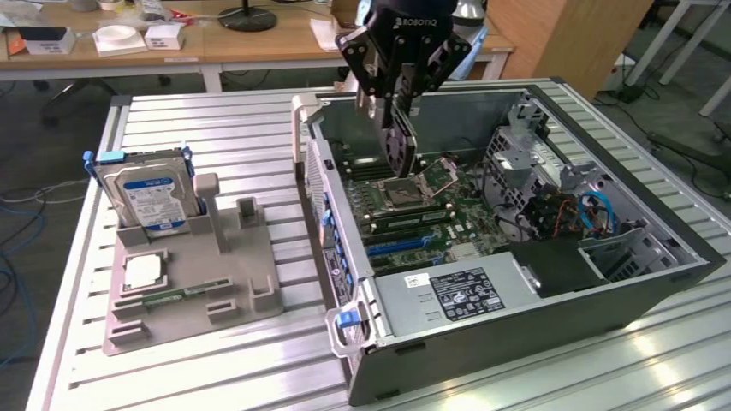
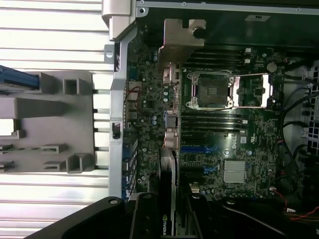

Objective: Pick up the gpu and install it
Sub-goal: 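Pick up the gpu and move the gpu toward the slot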

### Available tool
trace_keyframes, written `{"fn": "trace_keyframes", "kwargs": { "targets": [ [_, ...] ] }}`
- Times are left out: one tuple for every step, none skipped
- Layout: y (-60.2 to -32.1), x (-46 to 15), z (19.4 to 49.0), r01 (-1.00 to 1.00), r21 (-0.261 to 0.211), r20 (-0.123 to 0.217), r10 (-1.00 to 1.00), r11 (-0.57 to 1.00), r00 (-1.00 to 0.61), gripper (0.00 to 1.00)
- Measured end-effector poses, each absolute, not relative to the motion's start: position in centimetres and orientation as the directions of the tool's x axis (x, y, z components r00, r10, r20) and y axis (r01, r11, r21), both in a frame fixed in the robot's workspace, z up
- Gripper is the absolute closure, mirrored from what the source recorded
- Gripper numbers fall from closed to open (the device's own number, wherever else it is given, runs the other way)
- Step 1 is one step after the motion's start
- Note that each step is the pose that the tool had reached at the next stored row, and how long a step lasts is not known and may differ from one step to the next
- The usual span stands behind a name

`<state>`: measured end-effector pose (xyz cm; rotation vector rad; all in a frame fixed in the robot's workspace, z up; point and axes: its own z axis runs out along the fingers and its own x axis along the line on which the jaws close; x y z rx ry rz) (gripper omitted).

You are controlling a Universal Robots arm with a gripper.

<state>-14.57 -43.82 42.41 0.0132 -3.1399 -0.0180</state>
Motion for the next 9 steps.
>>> {"fn": "trace_keyframes", "kwargs": {
  "targets": [
    [-43.82, -14.46, 42.4, -0.008, 0.012, 0.002, -0.008, 1.0, -1.0, 0.74],
    [-43.82, -14.4, 42.41, -0.008, 0.011, 0.002, -0.008, 1.0, -1.0, 0.74],
    [-43.82, -14.35, 42.4, -0.008, 0.011, 0.002, -0.008, 1.0, -1.0, 0.74],
    [-43.82, -14.33, 42.4, -0.008, 0.011, 0.002, -0.008, 1.0, -1.0, 0.74],
    [-43.81, -14.32, 42.4, -0.008, 0.012, 0.002, -0.008, 1.0, -1.0, 0.74],
    [-43.81, -14.28, 42.4, -0.008, 0.011, 0.002, -0.008, 1.0, -1.0, 0.74],
    [-43.82, -14.26, 42.4, -0.008, 0.011, 0.002, -0.008, 1.0, -1.0, 0.74],
    [-43.81, -14.21, 42.4, -0.008, 0.012, 0.002, -0.008, 1.0, -1.0, 0.74],
    [-43.81, -14.17, 42.4, -0.008, 0.012, 0.002, -0.008, 1.0, -1.0, 0.74]
  ]
}}
